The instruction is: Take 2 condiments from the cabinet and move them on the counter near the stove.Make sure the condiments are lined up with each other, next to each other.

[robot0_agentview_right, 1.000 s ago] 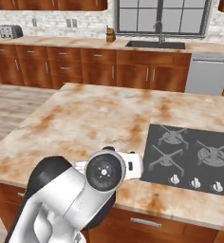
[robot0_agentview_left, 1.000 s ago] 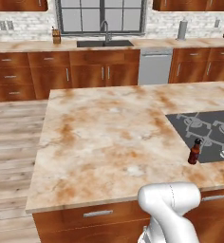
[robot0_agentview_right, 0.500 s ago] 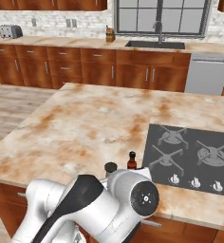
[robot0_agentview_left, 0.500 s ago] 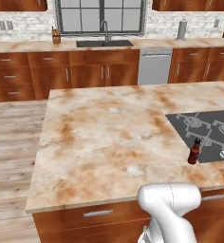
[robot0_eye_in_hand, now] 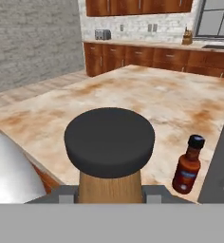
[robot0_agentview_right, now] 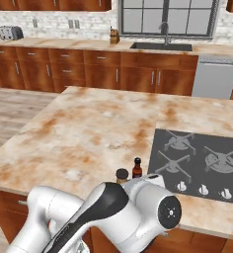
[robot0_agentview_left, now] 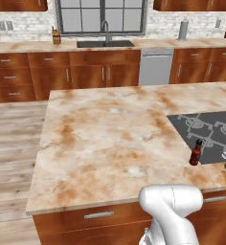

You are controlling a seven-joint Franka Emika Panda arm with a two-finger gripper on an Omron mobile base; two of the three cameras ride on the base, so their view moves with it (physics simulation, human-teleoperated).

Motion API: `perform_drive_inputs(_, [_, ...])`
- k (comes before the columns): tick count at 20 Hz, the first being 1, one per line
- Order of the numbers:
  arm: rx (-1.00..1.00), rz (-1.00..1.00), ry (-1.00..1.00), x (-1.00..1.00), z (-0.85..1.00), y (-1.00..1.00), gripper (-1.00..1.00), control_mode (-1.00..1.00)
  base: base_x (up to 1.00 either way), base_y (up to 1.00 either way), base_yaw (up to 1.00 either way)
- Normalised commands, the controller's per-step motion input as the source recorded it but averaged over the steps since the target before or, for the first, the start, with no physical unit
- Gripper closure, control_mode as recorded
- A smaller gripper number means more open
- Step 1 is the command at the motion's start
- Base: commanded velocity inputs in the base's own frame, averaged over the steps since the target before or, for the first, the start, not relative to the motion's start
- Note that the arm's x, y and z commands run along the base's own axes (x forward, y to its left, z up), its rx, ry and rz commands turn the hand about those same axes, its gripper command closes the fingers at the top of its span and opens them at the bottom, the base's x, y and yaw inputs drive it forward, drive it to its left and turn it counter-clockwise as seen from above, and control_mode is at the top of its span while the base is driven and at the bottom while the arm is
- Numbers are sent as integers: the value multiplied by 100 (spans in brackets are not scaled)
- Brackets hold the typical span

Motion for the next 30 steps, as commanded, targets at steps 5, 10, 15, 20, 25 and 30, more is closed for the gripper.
perform_drive_inputs(5, [5, 0, -12, 23, -27, 0, 100, -100, 0, 0, 0])
perform_drive_inputs(10, [9, 0, -7, 5, -29, 0, 100, -100, 0, 0, 0])
perform_drive_inputs(15, [5, 0, -1, 5, -29, 0, 100, -100, 0, 0, 0])
perform_drive_inputs(20, [0, 0, 6, 13, -8, -1, 100, -100, 0, 0, 0])
perform_drive_inputs(25, [-3, -2, 2, 39, -16, -1, 100, -100, 0, 0, 0])
perform_drive_inputs(30, [-17, -4, 0, 28, -39, -12, 100, -100, 0, 0, 0])
